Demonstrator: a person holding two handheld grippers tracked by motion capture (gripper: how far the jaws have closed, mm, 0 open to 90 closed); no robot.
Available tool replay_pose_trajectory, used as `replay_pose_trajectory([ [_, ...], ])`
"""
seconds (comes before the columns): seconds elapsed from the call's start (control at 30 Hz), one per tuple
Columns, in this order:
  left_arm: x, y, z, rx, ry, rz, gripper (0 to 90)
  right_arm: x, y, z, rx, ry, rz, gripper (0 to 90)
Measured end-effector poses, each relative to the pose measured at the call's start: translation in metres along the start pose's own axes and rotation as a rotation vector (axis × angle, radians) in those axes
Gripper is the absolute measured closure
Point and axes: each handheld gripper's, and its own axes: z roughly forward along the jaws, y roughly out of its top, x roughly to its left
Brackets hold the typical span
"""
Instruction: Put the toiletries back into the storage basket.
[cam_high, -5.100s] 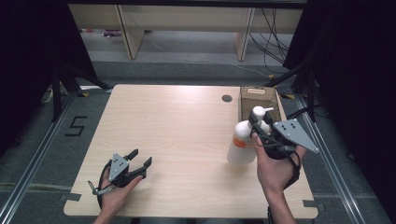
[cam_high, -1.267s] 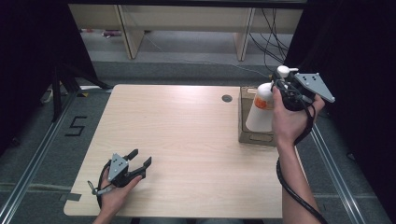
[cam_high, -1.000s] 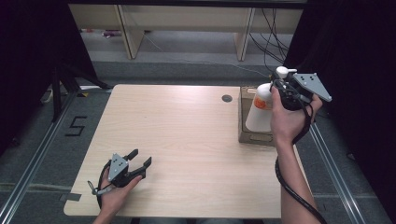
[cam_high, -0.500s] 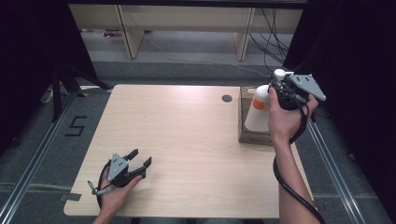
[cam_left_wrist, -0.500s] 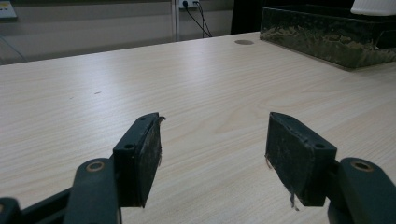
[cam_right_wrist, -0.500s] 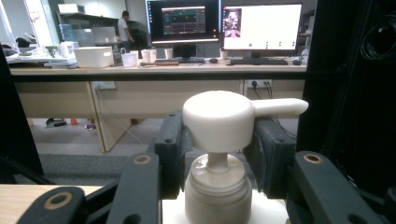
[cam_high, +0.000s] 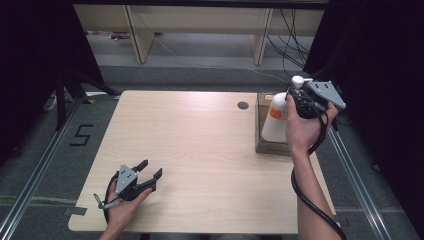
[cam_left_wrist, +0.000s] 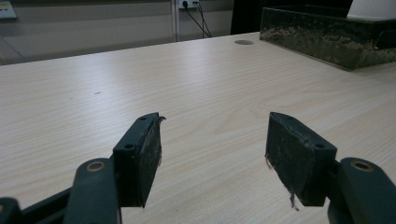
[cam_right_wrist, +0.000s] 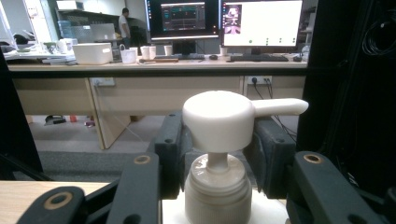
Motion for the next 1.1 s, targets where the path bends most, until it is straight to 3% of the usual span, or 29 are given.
replay_pose_trajectory([
  [1.1,0.0,0.0,0.0,0.001,-0.001,0.0,35.5,-0.001,-0.015,0.009,0.034,-0.004,-0.017,60.2],
])
